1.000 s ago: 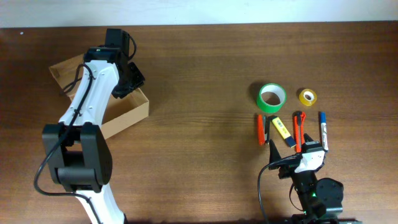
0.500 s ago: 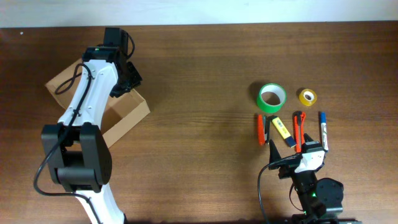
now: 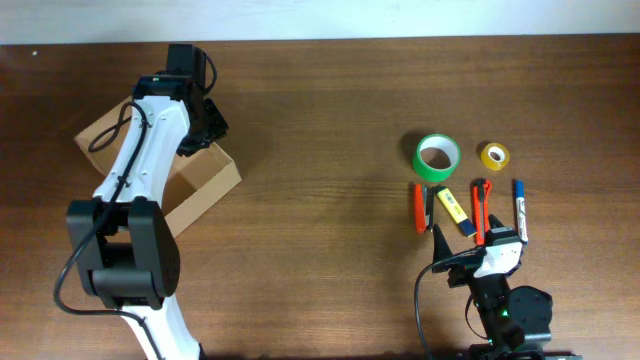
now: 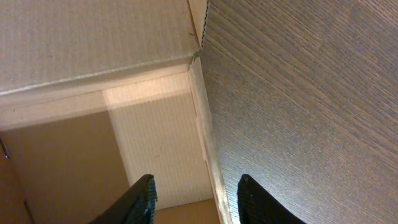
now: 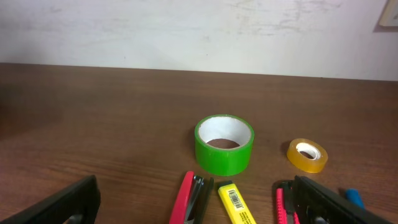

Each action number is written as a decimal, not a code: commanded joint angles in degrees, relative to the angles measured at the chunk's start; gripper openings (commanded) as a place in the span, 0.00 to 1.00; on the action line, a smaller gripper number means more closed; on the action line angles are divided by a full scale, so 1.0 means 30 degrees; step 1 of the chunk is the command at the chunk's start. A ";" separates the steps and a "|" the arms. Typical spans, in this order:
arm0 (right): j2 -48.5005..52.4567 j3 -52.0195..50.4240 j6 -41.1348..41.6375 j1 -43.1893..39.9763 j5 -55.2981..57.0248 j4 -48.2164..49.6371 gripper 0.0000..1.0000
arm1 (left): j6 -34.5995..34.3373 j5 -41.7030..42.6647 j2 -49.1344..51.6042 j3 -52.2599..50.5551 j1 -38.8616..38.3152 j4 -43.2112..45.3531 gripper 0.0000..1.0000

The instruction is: Pack container

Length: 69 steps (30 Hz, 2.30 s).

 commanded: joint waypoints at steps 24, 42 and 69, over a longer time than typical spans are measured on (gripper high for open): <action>-0.0146 -0.0153 0.0095 0.0095 0.0168 0.0044 0.99 | -0.0197 0.1311 0.1610 0.0189 0.0102 -0.0233 0.02; -0.0146 -0.0153 0.0095 0.0095 0.0168 0.0044 0.99 | 0.3315 -0.0561 0.1603 0.6732 -0.1647 -0.4160 0.02; -0.0146 -0.0153 0.0095 0.0095 0.0168 0.0044 0.99 | 0.2200 -0.1523 0.2557 1.6298 -1.0601 -1.0571 0.02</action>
